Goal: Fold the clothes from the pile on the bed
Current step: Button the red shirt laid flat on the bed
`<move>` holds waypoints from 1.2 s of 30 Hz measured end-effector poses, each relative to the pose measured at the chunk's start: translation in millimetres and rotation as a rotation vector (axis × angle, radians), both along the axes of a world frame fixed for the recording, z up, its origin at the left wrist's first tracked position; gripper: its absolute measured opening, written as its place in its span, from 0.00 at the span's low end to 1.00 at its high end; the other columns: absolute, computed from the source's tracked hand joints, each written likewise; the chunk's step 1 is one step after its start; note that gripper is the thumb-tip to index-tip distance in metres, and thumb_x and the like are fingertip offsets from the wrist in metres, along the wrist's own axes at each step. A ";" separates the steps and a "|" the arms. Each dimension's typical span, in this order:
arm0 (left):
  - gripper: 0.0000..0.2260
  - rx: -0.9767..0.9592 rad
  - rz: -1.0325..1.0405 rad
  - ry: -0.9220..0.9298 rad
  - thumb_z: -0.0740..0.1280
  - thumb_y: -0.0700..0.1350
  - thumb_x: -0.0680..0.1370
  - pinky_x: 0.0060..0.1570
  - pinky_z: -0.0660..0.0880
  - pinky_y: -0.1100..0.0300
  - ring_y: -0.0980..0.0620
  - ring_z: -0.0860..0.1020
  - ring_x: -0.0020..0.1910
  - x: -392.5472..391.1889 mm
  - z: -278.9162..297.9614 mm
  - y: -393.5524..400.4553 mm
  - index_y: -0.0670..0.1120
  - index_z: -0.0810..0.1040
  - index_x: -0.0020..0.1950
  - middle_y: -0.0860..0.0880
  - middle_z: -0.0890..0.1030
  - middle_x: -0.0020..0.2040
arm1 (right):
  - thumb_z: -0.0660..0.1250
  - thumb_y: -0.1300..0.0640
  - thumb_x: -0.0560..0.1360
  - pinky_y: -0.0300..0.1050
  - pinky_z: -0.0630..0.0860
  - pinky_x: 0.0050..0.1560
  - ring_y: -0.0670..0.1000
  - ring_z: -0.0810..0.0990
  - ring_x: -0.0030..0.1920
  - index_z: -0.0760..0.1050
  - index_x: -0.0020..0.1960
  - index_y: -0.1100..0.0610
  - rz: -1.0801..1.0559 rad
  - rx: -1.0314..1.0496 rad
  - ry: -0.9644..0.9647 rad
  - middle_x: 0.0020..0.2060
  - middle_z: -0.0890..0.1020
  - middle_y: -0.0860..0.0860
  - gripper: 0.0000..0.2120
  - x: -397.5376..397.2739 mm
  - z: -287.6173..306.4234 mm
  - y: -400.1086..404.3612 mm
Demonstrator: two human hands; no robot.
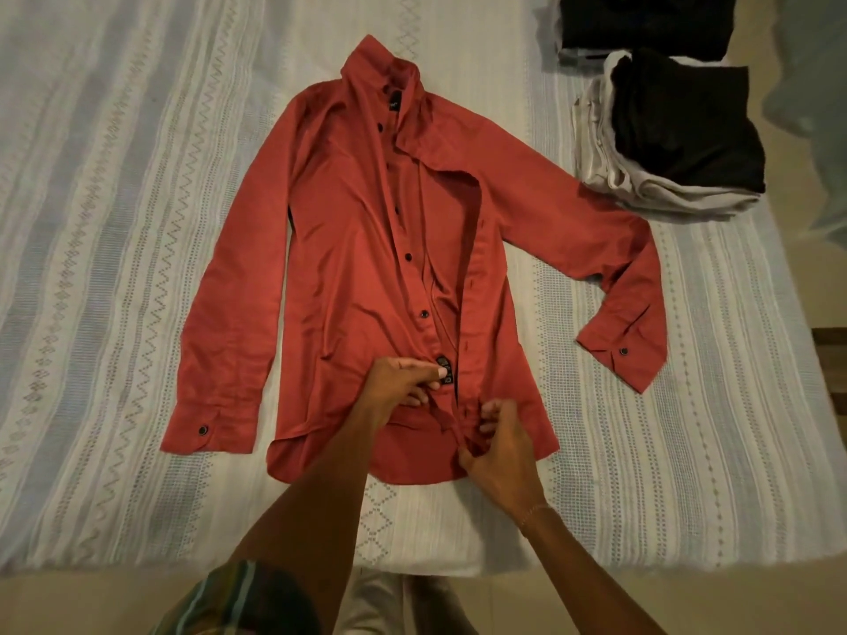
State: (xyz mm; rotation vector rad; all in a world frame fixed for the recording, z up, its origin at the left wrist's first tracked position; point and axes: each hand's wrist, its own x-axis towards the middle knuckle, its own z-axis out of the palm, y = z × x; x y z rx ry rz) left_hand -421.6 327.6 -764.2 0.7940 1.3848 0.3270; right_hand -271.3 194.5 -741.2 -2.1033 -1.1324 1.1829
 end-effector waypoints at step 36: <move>0.05 -0.104 -0.041 -0.052 0.77 0.45 0.73 0.32 0.72 0.62 0.52 0.74 0.24 -8.5 -13.0 9.2 0.45 0.87 0.44 0.46 0.79 0.29 | 0.74 0.66 0.70 0.28 0.71 0.44 0.41 0.76 0.40 0.84 0.49 0.57 -0.108 0.393 -0.209 0.41 0.82 0.47 0.09 -29.6 -31.9 59.4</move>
